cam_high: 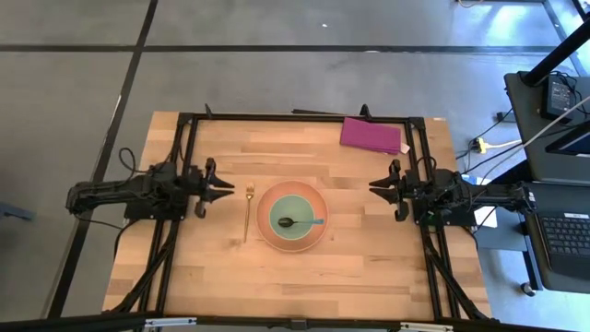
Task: Set table place
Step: Return to Home Position
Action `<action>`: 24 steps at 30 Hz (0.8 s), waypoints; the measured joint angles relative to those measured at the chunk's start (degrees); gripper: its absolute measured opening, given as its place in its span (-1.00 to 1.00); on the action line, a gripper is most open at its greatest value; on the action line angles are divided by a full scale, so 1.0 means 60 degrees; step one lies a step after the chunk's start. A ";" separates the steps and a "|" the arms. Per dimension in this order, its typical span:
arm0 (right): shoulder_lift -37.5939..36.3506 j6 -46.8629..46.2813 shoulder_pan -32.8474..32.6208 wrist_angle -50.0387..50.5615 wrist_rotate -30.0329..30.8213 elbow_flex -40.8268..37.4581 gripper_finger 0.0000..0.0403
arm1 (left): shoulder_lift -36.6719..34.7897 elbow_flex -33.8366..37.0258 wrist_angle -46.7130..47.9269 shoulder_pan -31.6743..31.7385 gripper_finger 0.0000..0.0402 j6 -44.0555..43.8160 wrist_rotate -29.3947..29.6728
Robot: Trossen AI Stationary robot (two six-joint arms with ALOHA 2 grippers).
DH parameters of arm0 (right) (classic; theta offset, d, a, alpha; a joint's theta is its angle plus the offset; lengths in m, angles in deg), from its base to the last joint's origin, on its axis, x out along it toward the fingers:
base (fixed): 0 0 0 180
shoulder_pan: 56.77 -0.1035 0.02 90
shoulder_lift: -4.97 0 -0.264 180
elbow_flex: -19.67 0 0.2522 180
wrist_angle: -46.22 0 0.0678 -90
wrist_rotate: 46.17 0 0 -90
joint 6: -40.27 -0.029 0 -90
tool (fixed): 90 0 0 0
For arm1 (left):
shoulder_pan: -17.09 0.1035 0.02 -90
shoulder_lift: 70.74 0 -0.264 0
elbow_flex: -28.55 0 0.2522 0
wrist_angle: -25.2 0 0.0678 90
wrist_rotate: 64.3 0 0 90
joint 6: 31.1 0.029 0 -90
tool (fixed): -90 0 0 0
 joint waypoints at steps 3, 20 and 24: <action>0.0000 0.0134 0.0000 0.0005 -0.0001 0.0000 -0.60 | -0.0015 0.0104 -0.0871 -0.0001 -0.67 0.0010 -0.0089; 0.0000 -0.0608 -0.0004 0.0223 -0.0016 0.0004 -0.60 | 0.0000 0.0147 -0.0357 0.0002 -0.81 -0.0292 0.0234; 0.0000 -0.0600 -0.0004 0.0222 -0.0013 0.0004 -0.60 | -0.0001 0.0147 -0.0354 0.0002 -0.84 -0.0292 0.0234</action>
